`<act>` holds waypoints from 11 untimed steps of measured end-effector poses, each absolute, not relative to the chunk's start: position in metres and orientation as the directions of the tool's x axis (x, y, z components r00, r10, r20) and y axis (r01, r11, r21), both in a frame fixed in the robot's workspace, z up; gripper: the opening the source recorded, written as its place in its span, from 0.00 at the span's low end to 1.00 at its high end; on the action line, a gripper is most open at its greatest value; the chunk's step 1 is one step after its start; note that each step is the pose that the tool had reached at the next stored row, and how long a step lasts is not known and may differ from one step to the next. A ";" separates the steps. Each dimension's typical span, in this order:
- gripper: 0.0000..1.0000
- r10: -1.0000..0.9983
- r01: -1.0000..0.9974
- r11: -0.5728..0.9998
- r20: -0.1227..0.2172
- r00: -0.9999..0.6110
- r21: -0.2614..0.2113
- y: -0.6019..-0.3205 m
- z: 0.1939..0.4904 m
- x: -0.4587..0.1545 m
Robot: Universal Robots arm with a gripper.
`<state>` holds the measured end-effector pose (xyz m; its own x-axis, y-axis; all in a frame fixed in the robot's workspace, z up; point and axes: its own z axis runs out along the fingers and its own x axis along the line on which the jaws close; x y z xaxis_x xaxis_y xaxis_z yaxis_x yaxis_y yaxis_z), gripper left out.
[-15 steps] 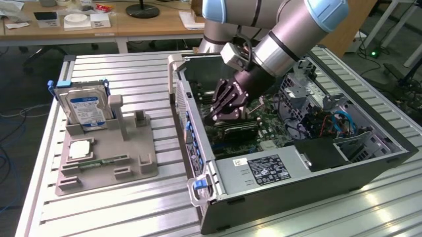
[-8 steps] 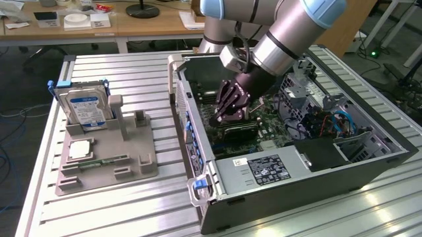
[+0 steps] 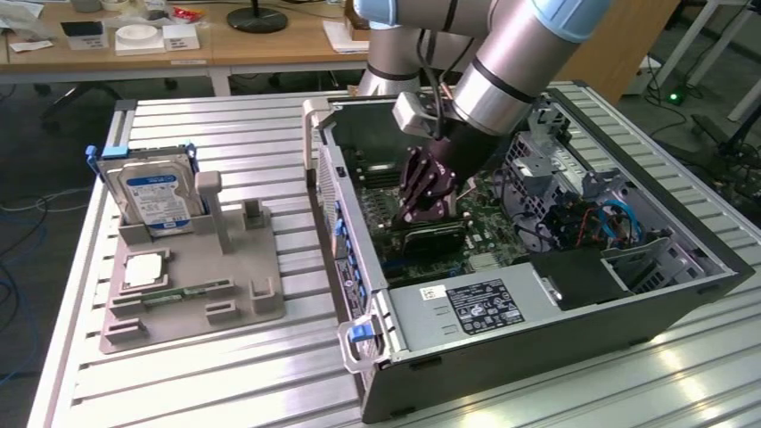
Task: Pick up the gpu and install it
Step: 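Press down on the gpu until it lock into place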
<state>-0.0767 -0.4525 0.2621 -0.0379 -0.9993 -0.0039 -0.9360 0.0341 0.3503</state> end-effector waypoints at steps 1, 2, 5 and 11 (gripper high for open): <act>0.10 -0.999 -0.941 0.034 -0.005 -0.037 0.337 -0.452 0.262 -0.077; 0.10 -0.999 -0.946 0.033 -0.005 -0.037 0.324 -0.452 0.262 -0.077; 0.10 -0.999 -0.957 0.032 -0.007 -0.036 0.288 -0.451 0.262 -0.077; 0.10 -0.999 -0.967 0.032 -0.009 -0.035 0.252 -0.451 0.262 -0.077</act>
<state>-0.0766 -0.4510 0.2620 -0.0349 -0.9994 -0.0087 -0.9672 0.0316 0.2520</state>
